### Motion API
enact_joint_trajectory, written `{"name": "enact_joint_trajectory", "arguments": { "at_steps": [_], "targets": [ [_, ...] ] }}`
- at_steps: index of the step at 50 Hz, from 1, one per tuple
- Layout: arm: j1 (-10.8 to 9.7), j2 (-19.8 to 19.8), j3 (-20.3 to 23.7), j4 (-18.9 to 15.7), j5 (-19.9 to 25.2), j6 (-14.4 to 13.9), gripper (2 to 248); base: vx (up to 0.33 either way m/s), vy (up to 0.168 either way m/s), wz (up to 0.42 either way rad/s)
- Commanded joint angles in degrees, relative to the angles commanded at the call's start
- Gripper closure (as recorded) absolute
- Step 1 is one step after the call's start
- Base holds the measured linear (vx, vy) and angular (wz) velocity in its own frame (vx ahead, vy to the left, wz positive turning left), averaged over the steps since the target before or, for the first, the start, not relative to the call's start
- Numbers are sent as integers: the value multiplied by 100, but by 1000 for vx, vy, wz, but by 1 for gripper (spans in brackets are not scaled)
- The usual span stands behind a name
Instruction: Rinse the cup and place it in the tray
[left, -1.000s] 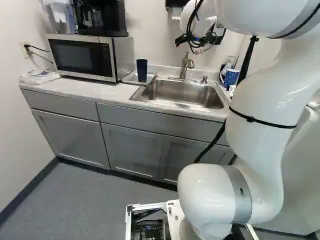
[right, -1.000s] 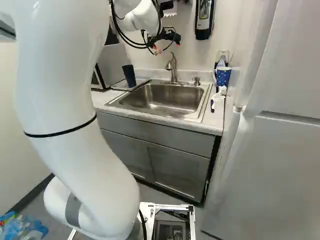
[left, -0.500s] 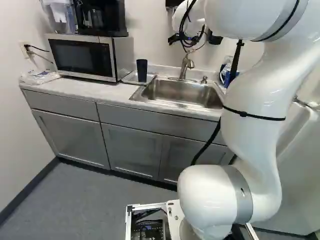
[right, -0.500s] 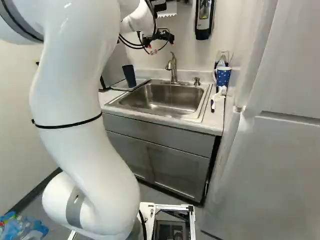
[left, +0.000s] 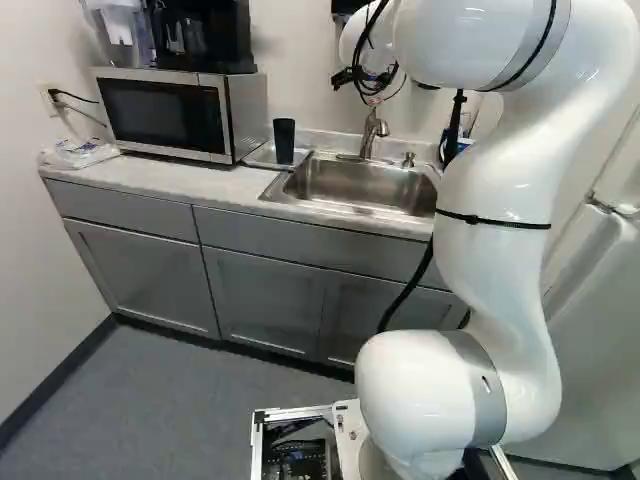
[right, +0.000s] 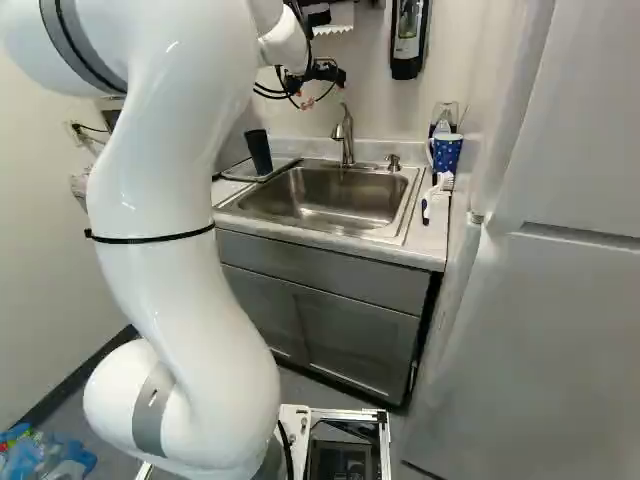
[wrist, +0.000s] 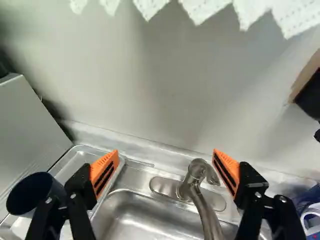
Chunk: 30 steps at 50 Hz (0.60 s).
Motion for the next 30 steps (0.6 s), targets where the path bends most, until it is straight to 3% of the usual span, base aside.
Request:
{"name": "enact_joint_trajectory", "arguments": {
  "at_steps": [30],
  "targets": [
    [-23, -72, 150, 0, 0, 0, 3, 0, 0, 0]
  ]
}}
